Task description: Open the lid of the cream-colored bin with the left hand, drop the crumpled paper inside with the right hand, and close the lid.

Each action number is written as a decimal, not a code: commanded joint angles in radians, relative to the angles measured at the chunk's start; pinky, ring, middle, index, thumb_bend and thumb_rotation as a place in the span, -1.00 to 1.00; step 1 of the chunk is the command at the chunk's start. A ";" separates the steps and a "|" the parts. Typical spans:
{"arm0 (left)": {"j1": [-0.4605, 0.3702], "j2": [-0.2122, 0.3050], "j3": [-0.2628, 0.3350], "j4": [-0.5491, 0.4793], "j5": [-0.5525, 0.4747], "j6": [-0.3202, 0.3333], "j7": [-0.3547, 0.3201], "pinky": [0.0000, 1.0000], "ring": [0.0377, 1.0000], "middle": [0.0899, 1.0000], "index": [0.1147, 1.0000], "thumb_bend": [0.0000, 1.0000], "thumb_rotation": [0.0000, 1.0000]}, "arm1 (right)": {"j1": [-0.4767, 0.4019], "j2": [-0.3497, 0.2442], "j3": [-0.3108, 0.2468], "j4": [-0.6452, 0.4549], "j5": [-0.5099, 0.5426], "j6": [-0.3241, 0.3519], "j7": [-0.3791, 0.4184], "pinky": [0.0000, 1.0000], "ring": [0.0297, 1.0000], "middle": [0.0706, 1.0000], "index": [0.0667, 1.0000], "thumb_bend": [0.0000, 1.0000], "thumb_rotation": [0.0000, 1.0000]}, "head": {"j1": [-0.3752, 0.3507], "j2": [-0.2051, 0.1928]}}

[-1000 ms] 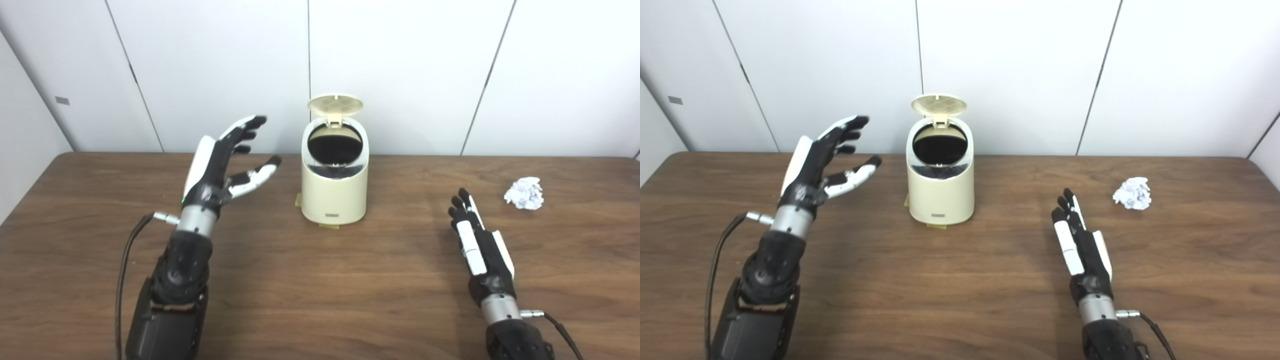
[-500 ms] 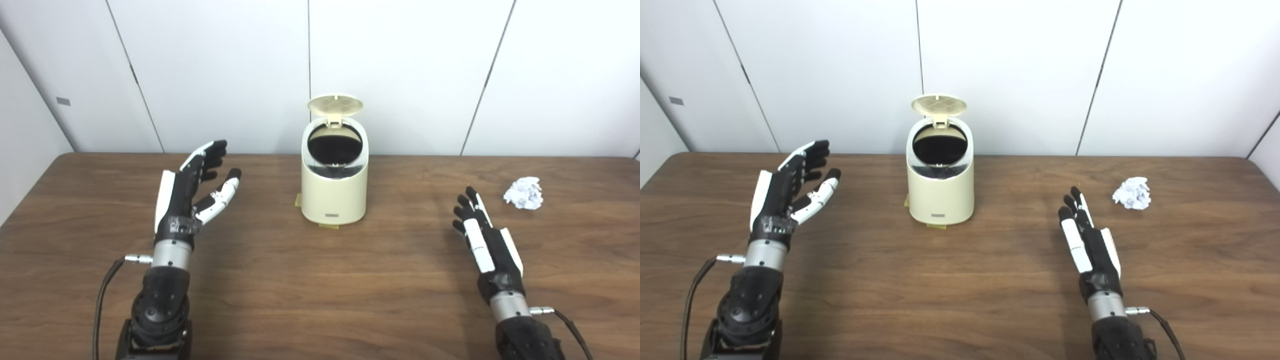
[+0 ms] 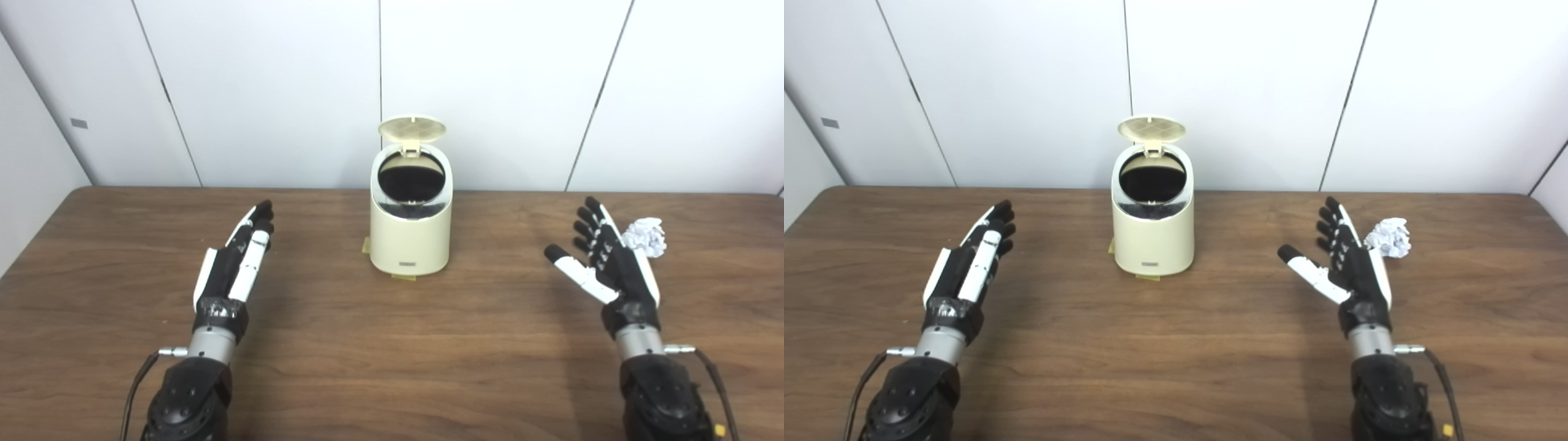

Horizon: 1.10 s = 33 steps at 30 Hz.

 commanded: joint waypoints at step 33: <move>0.025 0.051 0.020 0.008 -0.103 -0.039 -0.027 1.00 1.00 1.00 1.00 0.03 0.68 | -0.328 -0.400 0.081 0.135 -0.402 0.331 0.159 0.62 0.74 0.71 0.57 0.93 -0.91 | -0.147 0.008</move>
